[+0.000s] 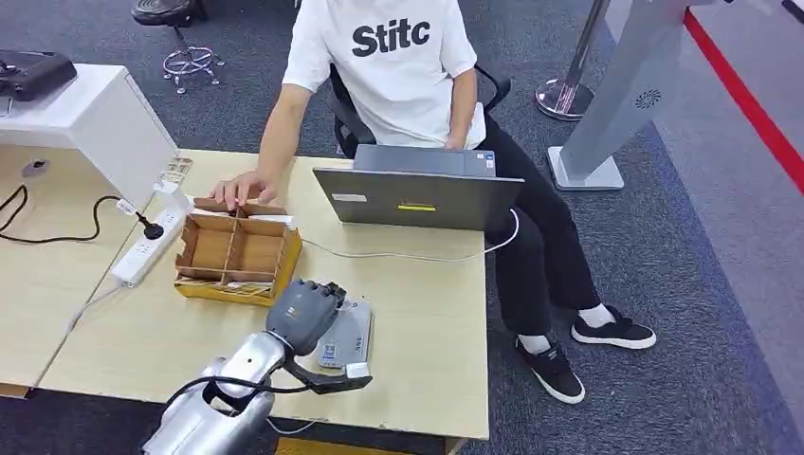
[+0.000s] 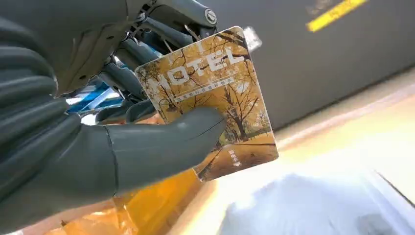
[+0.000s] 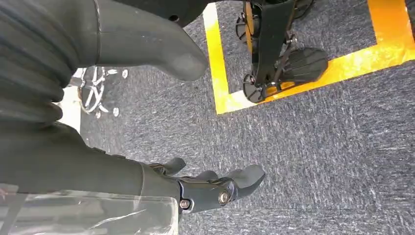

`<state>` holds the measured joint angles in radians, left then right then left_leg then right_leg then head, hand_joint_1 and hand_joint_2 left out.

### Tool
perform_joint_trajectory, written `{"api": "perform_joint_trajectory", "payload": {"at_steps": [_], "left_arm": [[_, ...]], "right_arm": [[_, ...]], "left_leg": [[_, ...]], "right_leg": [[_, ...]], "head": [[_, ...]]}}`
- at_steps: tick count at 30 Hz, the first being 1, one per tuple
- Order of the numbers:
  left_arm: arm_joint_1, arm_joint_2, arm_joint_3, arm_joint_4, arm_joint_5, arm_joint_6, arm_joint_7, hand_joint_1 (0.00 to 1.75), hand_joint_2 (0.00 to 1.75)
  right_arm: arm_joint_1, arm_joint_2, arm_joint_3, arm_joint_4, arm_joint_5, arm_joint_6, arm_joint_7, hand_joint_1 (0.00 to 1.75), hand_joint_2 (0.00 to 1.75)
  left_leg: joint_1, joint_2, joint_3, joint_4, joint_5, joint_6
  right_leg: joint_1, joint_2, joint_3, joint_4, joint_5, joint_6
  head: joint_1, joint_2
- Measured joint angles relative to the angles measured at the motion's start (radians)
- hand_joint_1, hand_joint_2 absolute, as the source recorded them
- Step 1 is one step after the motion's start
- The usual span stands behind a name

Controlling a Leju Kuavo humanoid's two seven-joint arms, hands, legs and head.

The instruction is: Pass the card to the sensor for recognition and then transmit it.

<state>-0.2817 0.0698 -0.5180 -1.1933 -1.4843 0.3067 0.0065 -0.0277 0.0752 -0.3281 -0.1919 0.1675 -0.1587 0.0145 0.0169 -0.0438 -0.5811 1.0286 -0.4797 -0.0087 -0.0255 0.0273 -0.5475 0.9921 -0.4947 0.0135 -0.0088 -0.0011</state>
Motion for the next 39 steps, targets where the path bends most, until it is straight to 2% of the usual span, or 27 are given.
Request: {"api": "perform_joint_trajectory", "payload": {"at_steps": [7, 10, 17, 23, 28, 39], "left_arm": [[-0.044, 0.011, 0.061, -0.02, 0.006, 0.007, 0.012, 1.75, 1.75], [-0.05, 0.014, 0.083, -0.027, 0.002, 0.03, 0.035, 1.75, 1.75], [-0.092, 0.051, 0.214, -0.067, 0.024, 0.067, 0.034, 1.75, 1.75], [-0.091, 0.064, 0.297, -0.101, 0.043, 0.111, 0.027, 1.75, 1.75], [-0.087, 0.068, 0.326, -0.114, 0.045, 0.113, 0.025, 1.75, 1.75], [-0.08, 0.068, 0.335, -0.121, 0.045, 0.113, 0.025, 1.75, 1.75]], "right_arm": [[0.0, 0.002, -0.008, 0.0, 0.005, 0.0, -0.007, 0.0, 1.75], [0.0, 0.003, -0.013, 0.0, 0.01, 0.0, -0.008, 0.0, 1.75], [0.0, 0.005, -0.021, 0.0, 0.017, 0.0, -0.01, 0.0, 1.75], [0.0, 0.007, -0.024, 0.0, 0.029, -0.001, -0.007, 0.0, 1.75], [0.0, 0.008, -0.025, 0.0, 0.029, -0.001, -0.006, 0.0, 1.75], [-0.001, 0.008, -0.029, 0.0, 0.032, -0.001, -0.005, 0.0, 1.75]], "left_leg": [[0.0, 0.0, 0.0, 0.0, 0.0, 0.0], [0.0, 0.0, 0.0, 0.0, 0.0, 0.0], [0.0, 0.0, 0.0, 0.0, 0.001, 0.0], [0.001, 0.0, 0.0, 0.0, 0.001, 0.0], [0.0, -0.001, 0.0, 0.0, 0.001, 0.0], [0.001, -0.001, 0.0, 0.0, 0.001, 0.0]], "right_leg": [[0.0, 0.0, 0.0, 0.0, 0.0, 0.0], [0.0, 0.0, 0.0, 0.0, 0.0, 0.0], [0.0, 0.0, 0.0, 0.001, 0.0, 0.0], [0.0, 0.0, 0.0, 0.001, 0.0, 0.0], [0.0, 0.0, 0.0, 0.001, 0.0, 0.0], [0.0, -0.001, 0.0, 0.001, 0.0, -0.001]], "head": [[0.0, 0.0], [0.0, 0.0], [0.0, 0.0], [0.0, 0.0], [0.0, 0.0], [0.0, 0.0]]}}
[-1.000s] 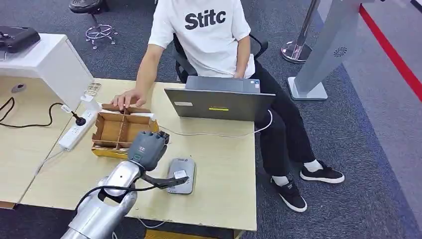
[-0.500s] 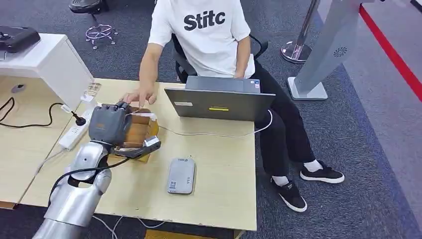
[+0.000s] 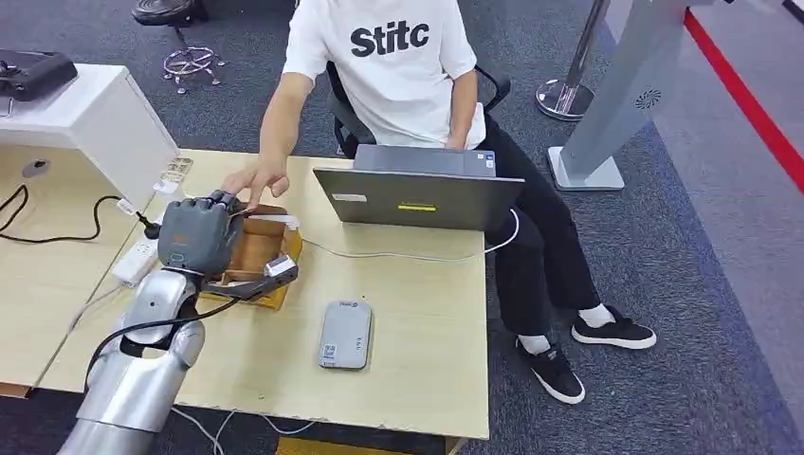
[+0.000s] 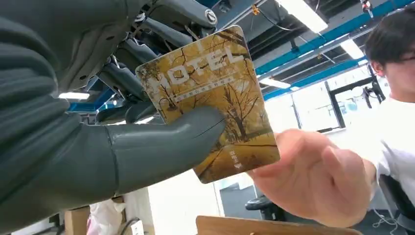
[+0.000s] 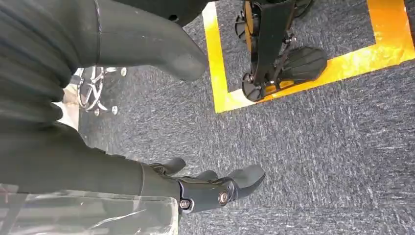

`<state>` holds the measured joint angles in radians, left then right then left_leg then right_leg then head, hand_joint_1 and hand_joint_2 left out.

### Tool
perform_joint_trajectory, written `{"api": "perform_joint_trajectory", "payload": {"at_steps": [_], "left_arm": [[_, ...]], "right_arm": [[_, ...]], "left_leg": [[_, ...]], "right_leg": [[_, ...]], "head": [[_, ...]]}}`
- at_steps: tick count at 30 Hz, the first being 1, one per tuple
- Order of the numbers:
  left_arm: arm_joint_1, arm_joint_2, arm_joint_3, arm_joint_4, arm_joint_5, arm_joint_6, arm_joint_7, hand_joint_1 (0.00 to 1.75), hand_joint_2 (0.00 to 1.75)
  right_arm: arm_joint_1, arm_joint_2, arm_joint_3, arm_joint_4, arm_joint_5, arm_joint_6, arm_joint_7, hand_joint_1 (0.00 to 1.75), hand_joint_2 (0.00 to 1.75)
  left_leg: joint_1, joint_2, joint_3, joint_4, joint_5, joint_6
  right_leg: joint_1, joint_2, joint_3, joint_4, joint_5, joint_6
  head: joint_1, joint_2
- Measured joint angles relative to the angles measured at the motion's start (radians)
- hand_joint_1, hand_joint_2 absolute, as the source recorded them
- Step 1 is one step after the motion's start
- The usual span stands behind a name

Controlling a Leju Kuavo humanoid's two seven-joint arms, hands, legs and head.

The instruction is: Pass the card to the sensor for recognition and then transmit it.

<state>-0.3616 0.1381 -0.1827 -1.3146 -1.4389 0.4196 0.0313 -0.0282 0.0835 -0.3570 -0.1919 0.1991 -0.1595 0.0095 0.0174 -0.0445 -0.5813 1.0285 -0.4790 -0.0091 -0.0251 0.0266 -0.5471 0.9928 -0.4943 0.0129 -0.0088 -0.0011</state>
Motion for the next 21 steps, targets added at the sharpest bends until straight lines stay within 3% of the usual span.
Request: {"api": "perform_joint_trajectory", "payload": {"at_steps": [3, 4, 5, 21], "left_arm": [[0.004, 0.0, 0.006, 0.0, 0.001, 0.004, 0.0, 1.75, 1.75], [0.007, 0.0, 0.008, 0.0, 0.002, 0.008, 0.0, 1.47, 1.75], [0.01, 0.0, 0.01, -0.001, 0.004, 0.011, -0.001, 0.0, 1.75], [0.04, 0.0, 0.018, -0.026, 0.001, 0.029, -0.01, 0.0, 1.75]], "right_arm": [[0.0, 0.0, -0.002, 0.0, 0.0, 0.0, 0.0, 0.0, 1.75], [0.0, 0.0, -0.002, 0.0, 0.0, 0.0, 0.0, 0.0, 1.75], [0.0, 0.0, -0.004, 0.0, 0.0, 0.0, 0.0, 0.0, 1.75], [0.0, 0.0, -0.012, 0.0, 0.009, -0.002, 0.011, 0.0, 1.75]], "left_leg": [[0.0, 0.0, 0.0, 0.0, 0.0, 0.0], [0.0, 0.0, 0.0, 0.0, 0.0, 0.0], [0.0, 0.0, 0.0, 0.0, 0.0, 0.0], [0.0, 0.0, 0.0, 0.0, 0.0, 0.0]], "right_leg": [[0.0, 0.0, 0.0, 0.0, 0.0, 0.0], [0.0, 0.0, 0.0, 0.0, 0.0, 0.0], [0.0, 0.0, 0.0, 0.0, 0.0, 0.0], [0.0, 0.0, 0.0, 0.0, 0.0, 0.0]], "head": [[0.0, 0.0], [0.0, 0.0], [0.0, 0.0], [0.0, 0.0]]}}
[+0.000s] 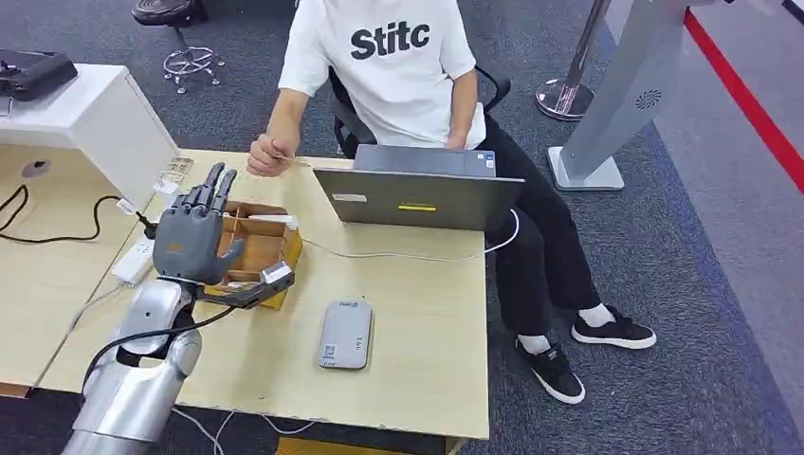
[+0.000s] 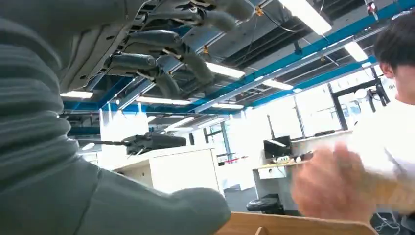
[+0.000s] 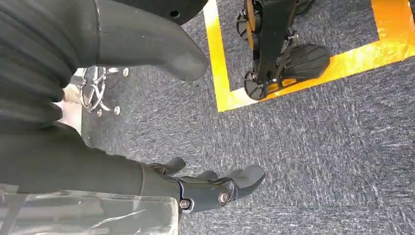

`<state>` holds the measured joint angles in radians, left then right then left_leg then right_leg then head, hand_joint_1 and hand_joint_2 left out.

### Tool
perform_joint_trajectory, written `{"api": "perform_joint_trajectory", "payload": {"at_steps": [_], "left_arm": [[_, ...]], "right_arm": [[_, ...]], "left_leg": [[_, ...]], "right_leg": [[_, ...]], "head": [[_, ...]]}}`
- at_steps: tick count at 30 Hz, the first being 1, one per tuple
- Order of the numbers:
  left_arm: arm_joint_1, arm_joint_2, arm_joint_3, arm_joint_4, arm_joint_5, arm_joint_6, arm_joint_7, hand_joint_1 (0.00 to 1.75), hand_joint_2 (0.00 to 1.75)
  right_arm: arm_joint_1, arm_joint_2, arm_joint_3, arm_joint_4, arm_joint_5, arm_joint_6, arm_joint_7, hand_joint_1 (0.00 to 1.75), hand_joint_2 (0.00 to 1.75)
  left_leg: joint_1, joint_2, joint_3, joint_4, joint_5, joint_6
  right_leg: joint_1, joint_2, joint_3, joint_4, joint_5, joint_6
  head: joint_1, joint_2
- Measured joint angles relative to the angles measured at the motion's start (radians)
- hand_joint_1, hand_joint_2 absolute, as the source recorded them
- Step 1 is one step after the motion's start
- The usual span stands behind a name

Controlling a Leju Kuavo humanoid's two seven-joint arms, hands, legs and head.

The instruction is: Pass the card to the sensor for recognition and then transmit it.

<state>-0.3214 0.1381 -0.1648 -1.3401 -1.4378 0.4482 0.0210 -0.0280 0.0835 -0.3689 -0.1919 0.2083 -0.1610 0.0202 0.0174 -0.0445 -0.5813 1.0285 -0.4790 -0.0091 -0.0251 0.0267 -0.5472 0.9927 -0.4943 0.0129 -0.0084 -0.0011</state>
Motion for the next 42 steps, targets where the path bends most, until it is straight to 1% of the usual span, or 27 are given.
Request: {"api": "perform_joint_trajectory", "payload": {"at_steps": [18, 21, 22, 23, 24, 25, 26, 27, 28, 29, 30, 31, 32, 33, 34, 35, 36, 37, 38, 39, 40, 41, 42], "left_arm": [[0.003, 0.0, 0.001, -0.005, -0.004, 0.002, -0.001, 0.0, 1.75], [0.008, 0.0, 0.004, -0.008, 0.01, 0.027, -0.005, 0.0, 1.75], [0.02, -0.003, 0.008, -0.018, 0.04, 0.056, -0.031, 0.0, 1.75], [0.058, -0.026, 0.031, -0.056, 0.105, 0.102, -0.092, 0.0, 1.75], [0.13, -0.062, 0.079, -0.149, 0.241, 0.167, -0.213, 0.0, 1.75], [0.215, -0.105, 0.139, -0.24, 0.397, 0.198, -0.359, 0.0, 1.75], [0.295, -0.155, 0.205, -0.319, 0.625, 0.194, -0.534, 0.0, 1.75], [0.352, -0.182, 0.249, -0.358, 0.848, 0.161, -0.64, 0.0, 1.75], [0.397, -0.204, 0.293, -0.38, 1.079, 0.125, -0.698, 0.0, 1.75], [0.429, -0.221, 0.332, -0.396, 1.244, 0.09, -0.7, 0.0, 1.75], [0.461, -0.243, 0.371, -0.416, 1.441, 0.056, -0.658, 0.0, 1.75], [0.483, -0.258, 0.402, -0.425, 1.554, 0.035, -0.645, 0.0, 1.75], [0.496, -0.272, 0.428, -0.435, 1.626, 0.024, -0.639, 0.0, 1.75], [0.506, -0.285, 0.442, -0.441, 1.623, 0.02, -0.631, 0.0, 1.75], [0.514, -0.292, 0.459, -0.45, 1.56, 0.019, -0.614, 0.0, 1.75], [0.518, -0.292, 0.461, -0.451, 1.442, 0.027, -0.592, 0.0, 1.75], [0.522, -0.292, 0.458, -0.451, 1.296, 0.049, -0.571, 0.0, 1.75], [0.523, -0.291, 0.449, -0.448, 1.109, 0.083, -0.548, 0.0, 1.75], [0.521, -0.287, 0.435, -0.443, 0.887, 0.122, -0.517, 0.0, 1.75], [0.518, -0.278, 0.411, -0.43, 0.587, 0.163, -0.472, 0.0, 1.75], [0.511, -0.264, 0.384, -0.415, 0.335, 0.189, -0.425, 0.0, 1.75], [0.505, -0.247, 0.351, -0.395, 0.074, 0.199, -0.367, 0.0, 1.75], [0.499, -0.224, 0.319, -0.383, -0.118, 0.2, -0.327, 0.0, 1.75]], "right_arm": [[0.0, 0.0, -0.002, 0.0, 0.002, 0.0, 0.0, 0.0, 1.75], [0.0, 0.0, -0.003, 0.0, 0.002, -0.001, 0.0, 0.0, 1.75], [0.0, 0.0, -0.004, 0.0, -0.001, -0.005, 0.001, 0.0, 1.75], [0.0, 0.002, -0.008, 0.0, -0.012, -0.016, 0.001, 0.0, 1.75], [0.001, 0.007, -0.018, 0.0, -0.025, -0.032, 0.001, 0.0, 1.75], [0.005, 0.007, -0.03, 0.0, -0.034, -0.043, 0.001, 0.0, 1.75], [0.011, 0.011, -0.04, 0.0, -0.04, -0.052, 0.0, 0.0, 1.75], [0.015, 0.013, -0.048, 0.001, -0.043, -0.056, -0.001, 0.0, 1.75], [0.019, 0.016, -0.055, 0.001, -0.046, -0.058, -0.001, 0.0, 1.75], [0.021, 0.016, -0.06, 0.001, -0.047, -0.058, -0.002, 0.0, 1.75], [0.022, 0.017, -0.067, 0.001, -0.047, -0.058, -0.003, 0.0, 1.75], [0.022, 0.017, -0.074, 0.001, -0.047, -0.057, -0.003, 0.0, 1.75], [0.022, 0.017, -0.079, 0.001, -0.046, -0.056, -0.003, 0.0, 1.75], [0.021, 0.017, -0.081, 0.001, -0.045, -0.056, -0.003, 0.0, 1.75], [0.02, 0.017, -0.084, 0.001, -0.04, -0.053, -0.003, 0.0, 1.75], [0.019, 0.017, -0.085, 0.001, -0.034, -0.048, -0.003, 0.0, 1.75], [0.019, 0.017, -0.086, 0.001, -0.027, -0.042, -0.006, 0.0, 1.75], [0.018, 0.017, -0.087, 0.001, -0.022, -0.034, -0.013, 0.0, 1.75], [0.017, 0.017, -0.087, 0.001, -0.014, -0.027, -0.016, 0.0, 1.75], [0.014, 0.017, -0.087, 0.001, -0.005, -0.02, -0.019, 0.0, 1.75], [0.011, 0.017, -0.087, 0.001, 0.002, -0.016, -0.02, 0.0, 1.75], [0.008, 0.017, -0.087, 0.001, 0.009, -0.013, -0.02, 0.0, 1.75], [0.004, 0.017, -0.087, 0.001, 0.013, -0.011, -0.018, 0.0, 1.75]], "left_leg": [[0.0, 0.0, 0.0, 0.0, 0.0, 0.0], [0.0, 0.0, 0.0, 0.0, 0.0, 0.0], [0.0, 0.0, -0.001, 0.0, 0.0, 0.0], [-0.001, 0.002, -0.001, -0.001, 0.0, 0.0], [-0.002, 0.005, 0.0, -0.001, -0.002, 0.0], [-0.003, 0.007, 0.002, -0.001, -0.005, 0.001], [-0.002, 0.01, 0.004, -0.001, -0.006, 0.002], [-0.003, 0.01, 0.004, -0.001, -0.008, 0.003], [-0.003, 0.01, 0.004, -0.001, -0.008, 0.003], [-0.003, 0.009, 0.004, -0.001, -0.008, 0.003], [-0.003, 0.009, 0.004, -0.001, -0.008, 0.003], [-0.002, 0.008, 0.004, -0.001, -0.008, 0.003], [-0.002, 0.007, 0.004, -0.001, -0.008, 0.003], [-0.001, 0.005, 0.003, -0.001, -0.008, 0.003], [-0.001, 0.005, 0.004, -0.001, -0.008, 0.003], [-0.002, 0.004, 0.004, -0.001, -0.008, 0.003], [-0.002, 0.004, 0.004, -0.001, -0.007, 0.003], [-0.002, 0.004, 0.004, -0.001, -0.007, 0.003], [-0.002, 0.004, 0.004, -0.001, -0.007, 0.004], [-0.003, 0.003, 0.004, -0.001, -0.006, 0.004], [-0.003, 0.003, 0.004, -0.001, -0.005, 0.005], [-0.003, 0.003, 0.004, -0.001, -0.005, 0.005], [-0.003, 0.004, 0.004, -0.001, -0.004, 0.004]], "right_leg": [[0.0, 0.0, 0.0, 0.0, 0.0, 0.0], [0.0, 0.0, 0.0, 0.0, 0.0, 0.0], [0.0, 0.0, 0.001, 0.001, 0.0, 0.0], [0.0, 0.002, 0.002, 0.001, 0.0, 0.0], [-0.001, 0.006, 0.002, 0.001, 0.0, 0.0], [-0.002, 0.009, 0.002, 0.0, -0.002, 0.001], [-0.002, 0.01, 0.002, -0.001, -0.003, 0.001], [-0.002, 0.01, 0.001, -0.002, -0.004, 0.001], [-0.002, 0.009, 0.001, -0.002, -0.005, 0.002], [-0.002, 0.009, 0.001, -0.002, -0.006, 0.003], [-0.002, 0.008, 0.001, -0.002, -0.006, 0.003], [-0.001, 0.007, 0.001, -0.002, -0.006, 0.002], [-0.001, 0.006, 0.002, -0.002, -0.006, 0.002], [-0.001, 0.004, 0.002, -0.002, -0.006, 0.002], [-0.001, 0.004, 0.002, -0.002, -0.006, 0.002], [-0.001, 0.004, 0.002, -0.002, -0.006, 0.002], [-0.001, 0.004, 0.002, -0.002, -0.006, 0.002], [-0.001, 0.004, 0.002, -0.002, -0.006, 0.002], [-0.001, 0.004, 0.002, -0.002, -0.005, 0.003], [-0.002, 0.003, 0.002, -0.002, -0.005, 0.003], [-0.002, 0.002, 0.003, -0.002, -0.005, 0.003], [-0.002, 0.002, 0.004, -0.002, -0.003, 0.003], [-0.002, 0.003, 0.003, -0.002, -0.003, 0.002]], "head": [[0.0, 0.0], [0.0, 0.0], [0.0, 0.0], [0.0, 0.0], [-0.001, 0.0], [-0.004, 0.0], [-0.003, 0.0], [0.003, 0.0], [0.003, 0.0], [0.003, 0.0], [0.001, 0.0], [-0.003, 0.0], [-0.003, 0.0], [-0.002, 0.0], [-0.001, 0.0], [-0.002, 0.0], [-0.001, 0.0], [-0.001, 0.0], [-0.001, 0.0], [-0.001, 0.0], [-0.001, 0.0], [0.0, 0.0], [0.001, 0.0]]}}
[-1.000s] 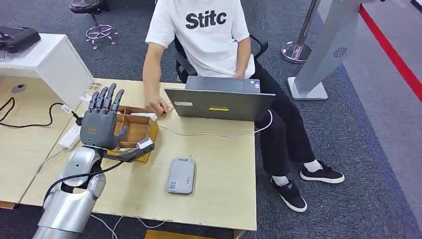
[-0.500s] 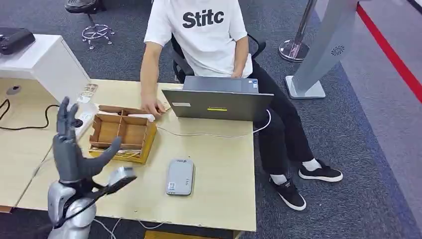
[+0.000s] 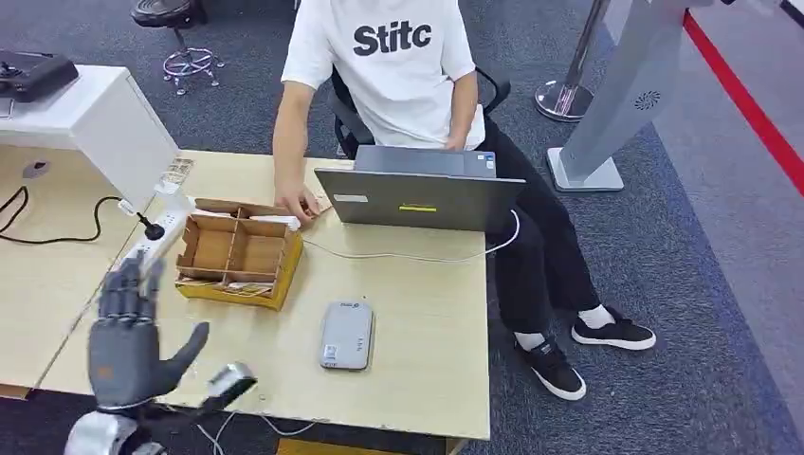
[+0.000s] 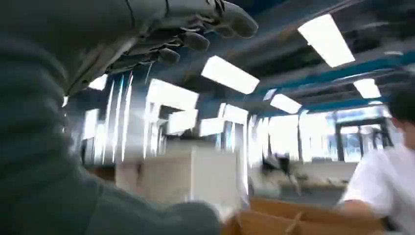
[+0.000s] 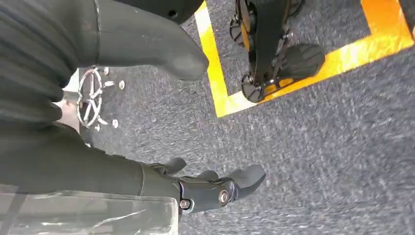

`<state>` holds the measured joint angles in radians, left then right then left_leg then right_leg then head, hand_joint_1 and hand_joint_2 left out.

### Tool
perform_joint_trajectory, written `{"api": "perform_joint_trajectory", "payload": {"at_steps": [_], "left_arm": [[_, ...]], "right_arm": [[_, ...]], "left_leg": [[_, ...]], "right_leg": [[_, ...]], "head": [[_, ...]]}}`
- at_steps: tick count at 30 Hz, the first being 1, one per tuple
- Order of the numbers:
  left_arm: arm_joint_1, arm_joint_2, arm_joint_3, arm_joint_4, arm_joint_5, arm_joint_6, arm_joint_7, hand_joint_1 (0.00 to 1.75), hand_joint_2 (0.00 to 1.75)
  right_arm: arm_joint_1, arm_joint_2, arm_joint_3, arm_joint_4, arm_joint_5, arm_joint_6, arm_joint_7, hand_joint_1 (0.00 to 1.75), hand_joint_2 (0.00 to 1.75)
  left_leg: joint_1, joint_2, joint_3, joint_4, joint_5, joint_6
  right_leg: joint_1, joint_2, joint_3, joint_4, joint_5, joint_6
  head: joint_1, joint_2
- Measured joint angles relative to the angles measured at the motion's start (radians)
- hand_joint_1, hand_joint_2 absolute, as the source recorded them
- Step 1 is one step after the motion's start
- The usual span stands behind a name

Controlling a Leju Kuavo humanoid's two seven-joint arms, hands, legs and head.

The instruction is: Pass the card to the sensor for recognition and then transmit it.

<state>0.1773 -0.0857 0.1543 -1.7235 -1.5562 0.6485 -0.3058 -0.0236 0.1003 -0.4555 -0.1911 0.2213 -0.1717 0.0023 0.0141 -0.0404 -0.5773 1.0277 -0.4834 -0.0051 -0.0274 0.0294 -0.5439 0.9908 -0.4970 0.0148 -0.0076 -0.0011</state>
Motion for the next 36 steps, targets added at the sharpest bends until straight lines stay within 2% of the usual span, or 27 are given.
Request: {"api": "perform_joint_trajectory", "payload": {"at_steps": [1, 2, 7, 10, 11, 13, 19, 25, 36], "left_arm": [[-0.004, 0.021, -0.032, 0.015, -0.048, -0.003, 0.035, 0.0, 1.75], [-0.016, 0.038, -0.063, 0.024, -0.04, -0.011, 0.077, 0.0, 1.75], [-0.094, 0.142, -0.199, 0.083, -0.015, -0.106, 0.206, 0.0, 1.75], [-0.169, 0.217, -0.297, 0.135, -0.015, -0.173, 0.327, 0.0, 1.75], [-0.194, 0.237, -0.33, 0.159, -0.015, -0.19, 0.35, 0.0, 1.75], [-0.227, 0.269, -0.37, 0.189, -0.015, -0.2, 0.358, 0.0, 1.75], [-0.284, 0.318, -0.448, 0.249, -0.015, -0.229, 0.395, 0.0, 1.75], [-0.315, 0.32, -0.463, 0.306, -0.014, -0.239, 0.367, 0.0, 1.75], [-0.33, 0.318, -0.463, 0.352, -0.014, -0.249, 0.363, 0.0, 1.75]], "right_arm": [[-0.004, 0.0, 0.0, 0.0, 0.003, 0.0, 0.005, 0.0, 1.75], [-0.004, 0.0, 0.0, 0.0, 0.009, -0.001, 0.008, 0.0, 1.75], [-0.006, 0.0, 0.0, 0.0, 0.02, -0.006, 0.042, 0.0, 1.75], [-0.006, 0.0, 0.0, 0.0, 0.031, -0.002, 0.047, 0.0, 1.75], [-0.007, 0.0, 0.0, 0.0, 0.032, 0.0, 0.047, 0.0, 1.75], [-0.006, 0.0, 0.0, 0.0, 0.034, 0.0, 0.047, 0.0, 1.75], [-0.007, 0.0, 0.0, 0.0, 0.044, 0.005, 0.042, 0.0, 1.75], [-0.008, 0.0, 0.0, 0.0, 0.051, 0.01, 0.04, 0.0, 1.75], [-0.009, 0.0, 0.0, 0.0, 0.055, 0.008, 0.044, 0.0, 1.75]], "left_leg": [[0.0, 0.002, 0.0, 0.0, 0.0, 0.0], [0.0, 0.002, 0.0, 0.0, 0.001, -0.001], [0.001, 0.0, -0.001, 0.0, 0.002, -0.001], [0.001, -0.001, -0.001, 0.0, 0.002, -0.002], [0.001, -0.001, -0.001, 0.0, 0.003, -0.002], [0.001, 0.0, -0.001, 0.0, 0.003, -0.002], [0.001, -0.001, -0.001, 0.0, 0.003, -0.002], [0.001, 0.0, -0.002, 0.0, 0.003, -0.002], [0.001, 0.0, -0.002, 0.0, 0.003, -0.002]], "right_leg": [[0.0, 0.002, -0.002, 0.0, 0.001, -0.001], [0.0, 0.002, -0.002, 0.0, 0.002, 0.0], [0.001, 0.0, -0.002, 0.001, 0.002, -0.001], [0.001, -0.001, -0.001, 0.001, 0.002, -0.001], [0.001, 0.0, -0.001, 0.001, 0.002, -0.001], [0.001, 0.0, -0.001, 0.001, 0.002, -0.001], [0.001, -0.001, -0.002, 0.001, 0.002, -0.001], [0.001, 0.0, -0.002, 0.001, 0.002, -0.001], [0.001, 0.0, -0.002, 0.001, 0.002, -0.001]], "head": [[0.0, 0.0], [-0.002, 0.0], [-0.002, 0.0], [-0.002, 0.0], [-0.002, 0.0], [-0.002, 0.0], [-0.001, 0.0], [-0.001, 0.0], [-0.001, 0.0]]}}
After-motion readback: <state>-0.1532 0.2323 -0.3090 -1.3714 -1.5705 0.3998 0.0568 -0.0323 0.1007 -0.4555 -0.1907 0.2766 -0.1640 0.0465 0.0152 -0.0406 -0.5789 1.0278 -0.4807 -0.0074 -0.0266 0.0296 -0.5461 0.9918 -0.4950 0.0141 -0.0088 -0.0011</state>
